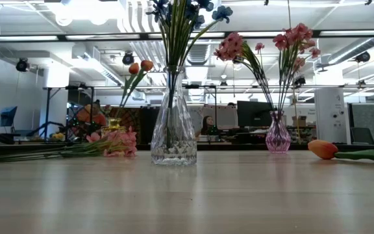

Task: Sort flowers into vase by color
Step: Put the blue flowers into the transparent vase

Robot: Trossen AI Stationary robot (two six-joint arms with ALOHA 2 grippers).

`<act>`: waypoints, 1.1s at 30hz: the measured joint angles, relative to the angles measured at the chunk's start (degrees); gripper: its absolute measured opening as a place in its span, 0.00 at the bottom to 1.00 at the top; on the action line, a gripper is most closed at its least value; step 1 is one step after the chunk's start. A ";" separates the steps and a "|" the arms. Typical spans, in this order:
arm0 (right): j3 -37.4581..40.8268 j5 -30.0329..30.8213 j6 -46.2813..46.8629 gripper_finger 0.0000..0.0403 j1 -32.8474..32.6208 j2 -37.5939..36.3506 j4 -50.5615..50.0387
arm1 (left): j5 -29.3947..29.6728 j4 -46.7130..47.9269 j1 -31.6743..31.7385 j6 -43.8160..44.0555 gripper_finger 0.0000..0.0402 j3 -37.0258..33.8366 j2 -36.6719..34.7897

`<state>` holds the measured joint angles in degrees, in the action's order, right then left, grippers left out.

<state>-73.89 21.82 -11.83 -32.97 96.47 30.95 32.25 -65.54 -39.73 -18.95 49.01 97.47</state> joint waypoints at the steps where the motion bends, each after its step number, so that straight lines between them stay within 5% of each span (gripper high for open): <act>1: 0.00 0.00 0.02 0.54 0.03 0.00 -0.07 | 0.01 0.00 0.00 0.02 0.00 0.00 0.00; 20: 0.02 0.28 -0.38 0.13 0.02 -0.24 -0.58 | 3.18 0.01 -0.02 1.29 0.18 0.02 0.00; 28: 0.07 0.22 0.56 0.07 -0.04 -1.80 -2.79 | 3.49 2.18 -0.24 3.49 0.39 0.04 -0.02; 33: 0.09 0.71 4.58 0.07 -0.02 -5.79 -10.46 | 8.84 7.67 -1.07 4.02 0.51 0.04 -0.83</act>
<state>-73.80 22.54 -7.25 -32.99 90.67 20.49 41.09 -57.87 -40.80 -14.93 49.06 96.64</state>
